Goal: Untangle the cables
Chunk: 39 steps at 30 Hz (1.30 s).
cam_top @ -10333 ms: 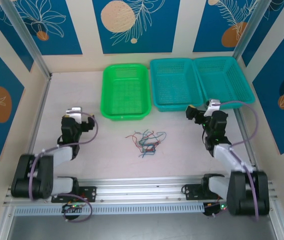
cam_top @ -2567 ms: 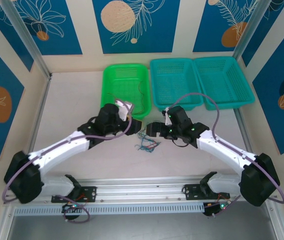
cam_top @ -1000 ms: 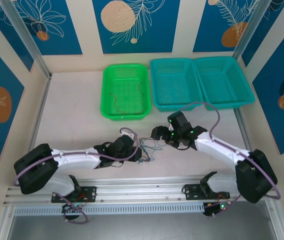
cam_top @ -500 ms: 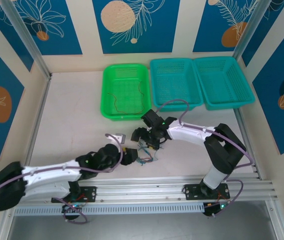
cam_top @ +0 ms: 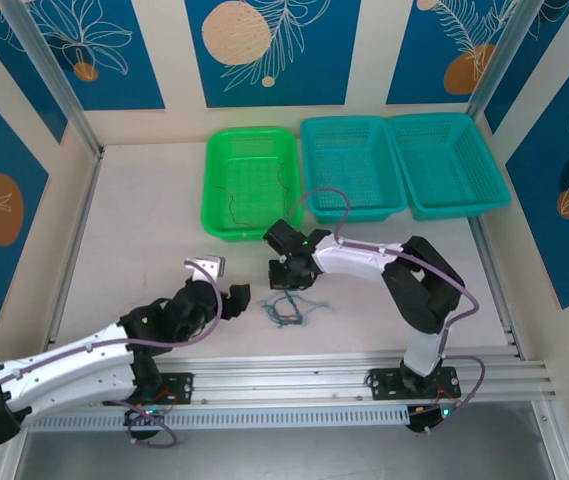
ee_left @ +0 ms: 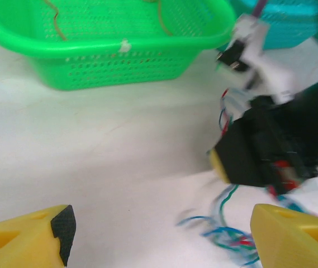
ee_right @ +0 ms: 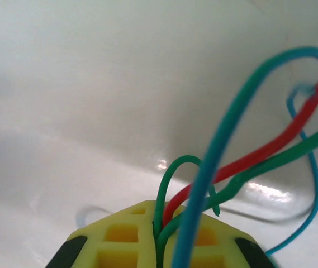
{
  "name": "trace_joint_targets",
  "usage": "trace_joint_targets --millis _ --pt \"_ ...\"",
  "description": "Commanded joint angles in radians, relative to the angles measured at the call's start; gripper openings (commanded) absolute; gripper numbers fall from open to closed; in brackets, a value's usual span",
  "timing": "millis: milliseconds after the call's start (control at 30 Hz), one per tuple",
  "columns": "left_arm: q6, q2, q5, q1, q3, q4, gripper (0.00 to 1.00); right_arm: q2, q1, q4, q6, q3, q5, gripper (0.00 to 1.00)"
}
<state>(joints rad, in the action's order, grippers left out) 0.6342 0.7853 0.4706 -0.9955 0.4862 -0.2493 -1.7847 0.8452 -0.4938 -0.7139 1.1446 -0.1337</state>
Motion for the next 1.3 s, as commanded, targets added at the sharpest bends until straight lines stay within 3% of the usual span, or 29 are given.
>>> trace_joint_targets --millis 0,67,167,367,533,667,733,833,933,1033,1267 --pt "-0.046 0.024 -0.143 0.104 0.099 -0.096 0.82 0.181 0.012 0.100 0.422 -0.082 0.024 0.00" --pt "-0.065 0.034 -0.279 0.196 0.143 -0.105 0.82 0.281 0.013 0.187 0.612 -0.157 0.077 0.00" --pt "-0.089 0.038 -0.422 0.297 0.199 -0.117 0.81 0.362 0.022 0.259 0.814 -0.233 0.011 0.00" --pt "-0.185 0.159 -0.720 0.366 0.359 -0.185 0.73 0.370 0.014 0.132 1.119 -0.231 0.102 0.00" --pt "-0.189 0.232 -0.782 0.384 0.382 -0.117 0.62 0.448 -0.030 0.187 1.189 -0.277 0.296 0.00" --pt "-0.133 0.295 -0.818 0.426 0.384 -0.025 0.49 0.479 -0.037 0.197 1.204 -0.289 0.336 0.00" --pt "-0.120 0.322 -0.841 0.428 0.374 0.063 0.48 0.482 -0.040 0.188 1.208 -0.290 0.354 0.00" --pt "-0.092 0.363 -0.934 0.428 0.346 0.236 0.57 0.485 -0.046 0.188 1.200 -0.291 0.381 0.00" --pt "-0.060 0.405 -0.941 0.429 0.330 0.306 0.62 0.493 -0.052 0.200 1.190 -0.292 0.381 0.00" --pt "-0.066 0.437 -0.891 0.430 0.328 0.271 0.48 0.503 -0.057 0.222 1.176 -0.297 0.374 0.00" --pt "0.001 0.424 -0.880 0.431 0.266 0.343 0.02 0.488 -0.061 0.324 1.073 -0.322 0.270 0.00"
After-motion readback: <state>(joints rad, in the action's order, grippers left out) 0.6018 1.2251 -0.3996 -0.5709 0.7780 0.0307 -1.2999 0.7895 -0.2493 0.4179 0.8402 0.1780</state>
